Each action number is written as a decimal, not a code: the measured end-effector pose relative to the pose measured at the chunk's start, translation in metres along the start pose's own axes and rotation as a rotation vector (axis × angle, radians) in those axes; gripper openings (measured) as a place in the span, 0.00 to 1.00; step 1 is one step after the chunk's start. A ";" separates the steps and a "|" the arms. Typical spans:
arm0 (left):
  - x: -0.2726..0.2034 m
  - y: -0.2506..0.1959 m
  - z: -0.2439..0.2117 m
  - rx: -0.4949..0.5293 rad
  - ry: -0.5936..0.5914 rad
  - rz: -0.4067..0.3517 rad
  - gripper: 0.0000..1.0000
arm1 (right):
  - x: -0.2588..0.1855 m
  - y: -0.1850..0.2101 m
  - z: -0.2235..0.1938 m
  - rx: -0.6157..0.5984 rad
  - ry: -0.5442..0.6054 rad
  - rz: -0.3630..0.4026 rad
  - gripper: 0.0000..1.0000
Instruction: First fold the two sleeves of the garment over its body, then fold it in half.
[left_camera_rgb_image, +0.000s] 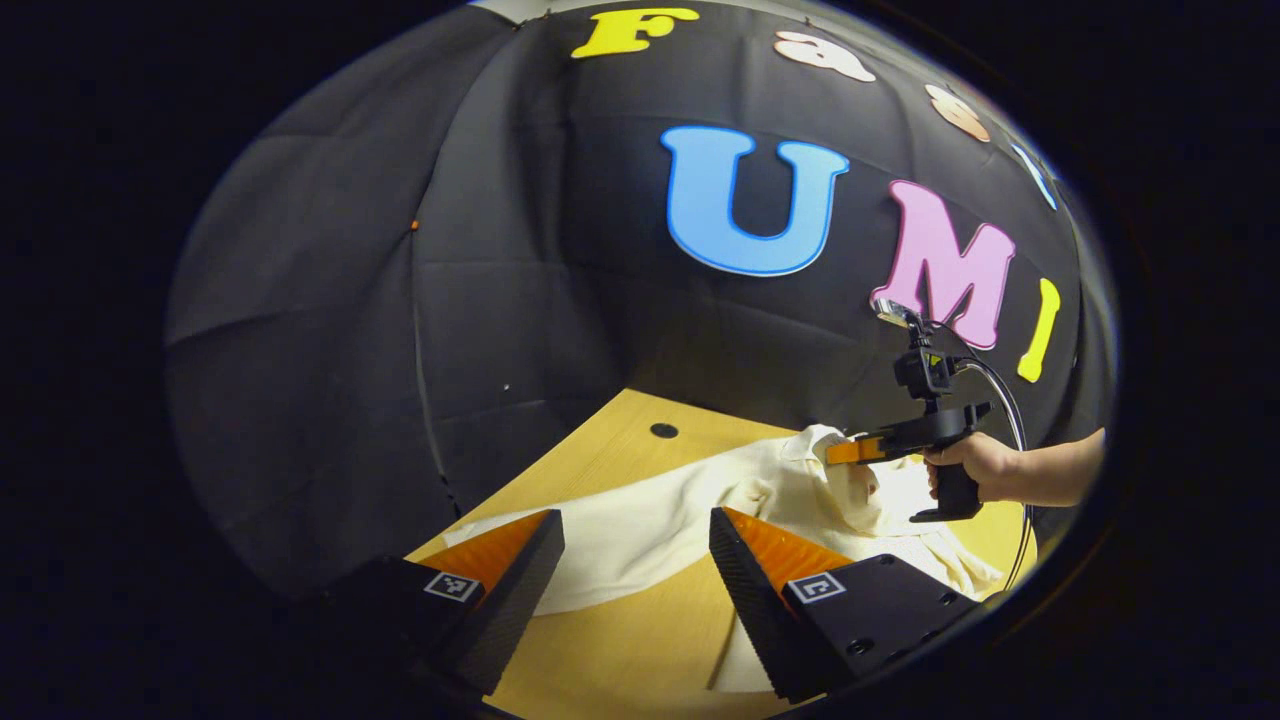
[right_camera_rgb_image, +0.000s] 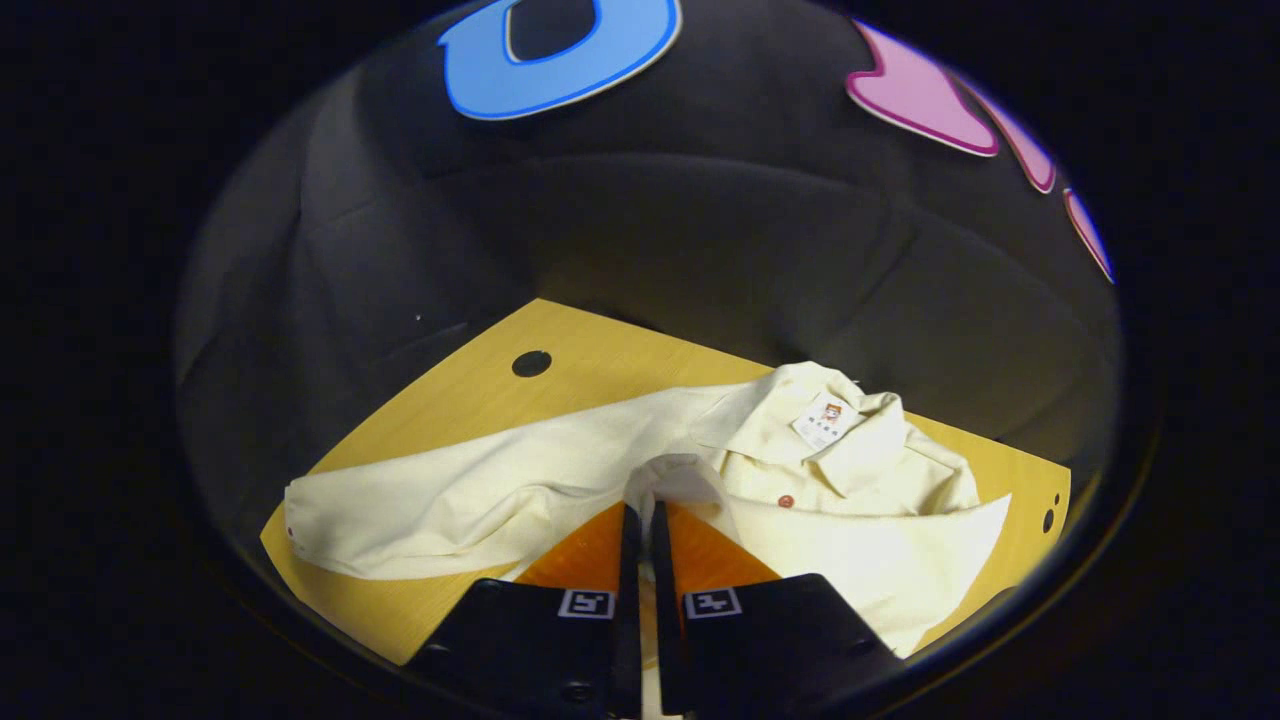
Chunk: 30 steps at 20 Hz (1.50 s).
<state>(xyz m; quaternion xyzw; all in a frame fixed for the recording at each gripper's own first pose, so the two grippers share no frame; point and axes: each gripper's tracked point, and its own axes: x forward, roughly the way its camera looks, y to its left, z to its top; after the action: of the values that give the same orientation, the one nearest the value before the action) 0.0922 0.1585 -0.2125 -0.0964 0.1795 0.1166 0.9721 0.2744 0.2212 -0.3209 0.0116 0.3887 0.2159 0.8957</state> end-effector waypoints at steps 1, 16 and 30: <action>0.005 0.007 -0.006 -0.015 0.010 0.017 0.96 | 0.004 0.007 -0.003 -0.004 0.003 0.012 0.17; 0.067 0.113 -0.077 -0.094 0.191 0.204 0.96 | -0.180 -0.066 0.044 -0.056 -0.337 -0.207 0.98; 0.116 0.140 -0.128 0.008 0.426 0.267 0.95 | -0.321 -0.157 -0.029 0.010 -0.379 -0.435 0.97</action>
<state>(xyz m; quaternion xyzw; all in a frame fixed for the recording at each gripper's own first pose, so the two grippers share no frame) 0.1188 0.2853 -0.3930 -0.0902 0.3921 0.2203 0.8886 0.1196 -0.0523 -0.1491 -0.0277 0.2088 0.0110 0.9775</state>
